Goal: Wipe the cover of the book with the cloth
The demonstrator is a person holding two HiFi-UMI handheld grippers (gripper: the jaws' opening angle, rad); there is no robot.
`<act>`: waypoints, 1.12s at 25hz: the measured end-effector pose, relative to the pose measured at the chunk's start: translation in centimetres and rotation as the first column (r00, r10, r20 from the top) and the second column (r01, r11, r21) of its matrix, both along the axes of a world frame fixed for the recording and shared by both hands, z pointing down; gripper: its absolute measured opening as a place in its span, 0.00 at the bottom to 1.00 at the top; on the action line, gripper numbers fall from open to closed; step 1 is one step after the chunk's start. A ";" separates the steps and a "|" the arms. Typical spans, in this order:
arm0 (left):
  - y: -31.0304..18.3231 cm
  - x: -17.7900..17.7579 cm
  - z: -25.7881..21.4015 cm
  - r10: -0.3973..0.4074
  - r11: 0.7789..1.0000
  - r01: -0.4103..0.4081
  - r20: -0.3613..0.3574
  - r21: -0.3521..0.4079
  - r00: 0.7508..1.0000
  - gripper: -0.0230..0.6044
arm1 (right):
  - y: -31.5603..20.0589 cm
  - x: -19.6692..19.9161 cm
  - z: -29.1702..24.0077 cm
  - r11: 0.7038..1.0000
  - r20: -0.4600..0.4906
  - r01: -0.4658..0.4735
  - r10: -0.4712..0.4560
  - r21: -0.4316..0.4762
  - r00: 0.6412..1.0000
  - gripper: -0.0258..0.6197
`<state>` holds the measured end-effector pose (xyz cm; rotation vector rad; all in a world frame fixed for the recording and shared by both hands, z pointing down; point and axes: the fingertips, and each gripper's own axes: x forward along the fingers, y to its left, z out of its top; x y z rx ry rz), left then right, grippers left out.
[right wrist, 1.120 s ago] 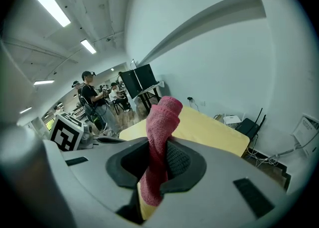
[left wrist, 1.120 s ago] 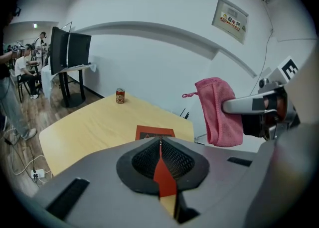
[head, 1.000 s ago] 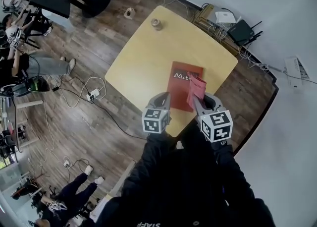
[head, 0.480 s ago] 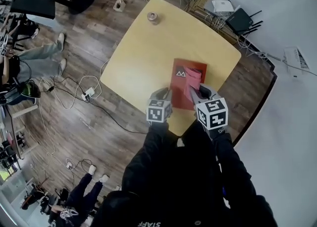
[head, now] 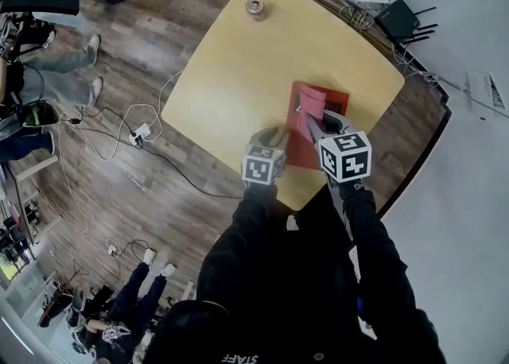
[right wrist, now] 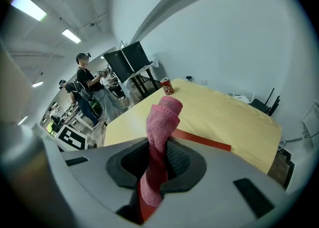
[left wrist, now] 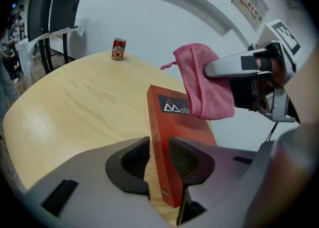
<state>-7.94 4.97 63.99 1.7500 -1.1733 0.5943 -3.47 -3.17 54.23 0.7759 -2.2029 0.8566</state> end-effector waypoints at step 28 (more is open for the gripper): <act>0.7 1.4 1.3 0.054 0.997 -0.055 -0.022 -0.056 0.998 0.20 | -3.0 -1.2 8.4 0.988 -0.004 -0.086 0.086 -0.125 0.996 0.16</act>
